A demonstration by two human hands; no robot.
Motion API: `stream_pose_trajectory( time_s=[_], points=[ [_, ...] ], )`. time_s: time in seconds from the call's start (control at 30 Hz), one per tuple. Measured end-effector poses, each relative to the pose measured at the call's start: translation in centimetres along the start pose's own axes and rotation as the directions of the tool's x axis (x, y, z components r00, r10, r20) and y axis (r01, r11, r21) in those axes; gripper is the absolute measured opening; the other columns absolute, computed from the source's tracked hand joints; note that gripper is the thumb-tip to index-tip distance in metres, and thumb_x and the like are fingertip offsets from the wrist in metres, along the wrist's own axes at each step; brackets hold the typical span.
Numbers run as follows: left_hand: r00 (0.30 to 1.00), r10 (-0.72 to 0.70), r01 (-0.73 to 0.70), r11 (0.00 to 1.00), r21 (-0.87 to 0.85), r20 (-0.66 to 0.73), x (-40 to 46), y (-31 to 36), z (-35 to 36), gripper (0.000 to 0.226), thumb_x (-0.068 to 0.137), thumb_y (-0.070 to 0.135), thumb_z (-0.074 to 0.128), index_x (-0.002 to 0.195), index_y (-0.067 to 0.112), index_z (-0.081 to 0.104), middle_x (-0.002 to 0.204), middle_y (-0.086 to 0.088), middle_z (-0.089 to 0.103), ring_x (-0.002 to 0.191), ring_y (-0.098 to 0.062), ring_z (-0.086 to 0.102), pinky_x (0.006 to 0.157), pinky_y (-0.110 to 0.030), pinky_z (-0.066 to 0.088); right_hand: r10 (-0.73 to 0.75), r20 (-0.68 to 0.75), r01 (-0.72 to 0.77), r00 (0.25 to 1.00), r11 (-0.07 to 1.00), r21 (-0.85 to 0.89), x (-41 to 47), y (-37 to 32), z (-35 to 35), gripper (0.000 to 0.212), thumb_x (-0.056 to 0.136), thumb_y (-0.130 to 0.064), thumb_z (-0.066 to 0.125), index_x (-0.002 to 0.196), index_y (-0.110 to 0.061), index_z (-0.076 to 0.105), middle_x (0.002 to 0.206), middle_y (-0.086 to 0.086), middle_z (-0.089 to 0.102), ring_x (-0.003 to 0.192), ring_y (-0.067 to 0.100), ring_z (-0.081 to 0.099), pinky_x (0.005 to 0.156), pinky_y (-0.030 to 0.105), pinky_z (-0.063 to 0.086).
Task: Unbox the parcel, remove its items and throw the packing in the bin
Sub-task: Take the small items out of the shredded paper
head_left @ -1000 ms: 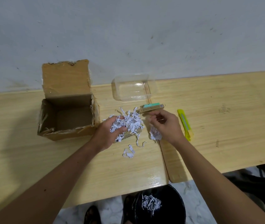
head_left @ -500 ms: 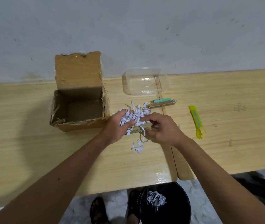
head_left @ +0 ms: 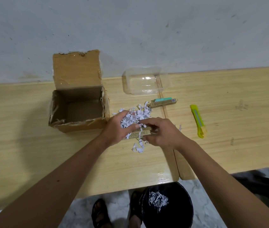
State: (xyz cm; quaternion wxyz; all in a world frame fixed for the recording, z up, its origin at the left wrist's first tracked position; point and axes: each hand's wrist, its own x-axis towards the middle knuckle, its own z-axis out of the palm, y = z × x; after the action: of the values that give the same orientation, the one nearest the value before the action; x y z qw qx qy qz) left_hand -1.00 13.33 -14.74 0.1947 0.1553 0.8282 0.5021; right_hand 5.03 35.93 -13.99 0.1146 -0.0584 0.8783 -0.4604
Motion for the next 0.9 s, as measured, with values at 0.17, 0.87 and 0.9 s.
stream_pose_trajectory(
  time_s=[0.17,0.87,0.9],
  points=[
    [0.999,-0.044,0.044,0.998,-0.033,-0.004,-0.3,0.6,-0.2,0.048,0.092,0.029,0.081,0.134,0.013,0.064,0.123,0.003,0.075,0.115,-0.013,0.070,0.105,-0.038,0.054,0.041,-0.140,-0.029,0.989,0.995,0.090,-0.7,-0.1,-0.7,0.045,0.073,-0.017,0.091,0.108,-0.033,0.068,0.106,-0.005,0.070,0.082,0.022,0.064,0.079,0.036,0.057],
    [0.998,-0.067,0.068,0.998,-0.019,0.021,0.1,-1.0,-0.3,0.082,0.085,0.064,0.074,0.148,0.016,0.054,0.149,0.000,0.061,0.141,-0.014,0.054,0.121,-0.044,0.041,-0.099,0.009,0.097,0.995,0.947,-0.305,-1.1,-0.7,-1.1,0.044,0.076,-0.035,0.088,0.115,-0.020,0.075,0.098,-0.010,0.068,0.088,0.011,0.060,0.079,0.022,0.040],
    [0.998,-0.064,0.064,0.998,-0.014,0.025,0.1,-0.9,-0.3,0.073,0.089,0.055,0.076,0.147,0.015,0.055,0.148,0.001,0.062,0.140,-0.013,0.055,0.121,-0.042,0.041,-0.103,0.011,0.102,0.995,0.949,-0.299,-1.3,-0.8,-1.3,0.043,0.077,-0.035,0.087,0.116,-0.020,0.075,0.096,-0.013,0.065,0.086,0.006,0.057,0.078,0.018,0.039]
  ],
)
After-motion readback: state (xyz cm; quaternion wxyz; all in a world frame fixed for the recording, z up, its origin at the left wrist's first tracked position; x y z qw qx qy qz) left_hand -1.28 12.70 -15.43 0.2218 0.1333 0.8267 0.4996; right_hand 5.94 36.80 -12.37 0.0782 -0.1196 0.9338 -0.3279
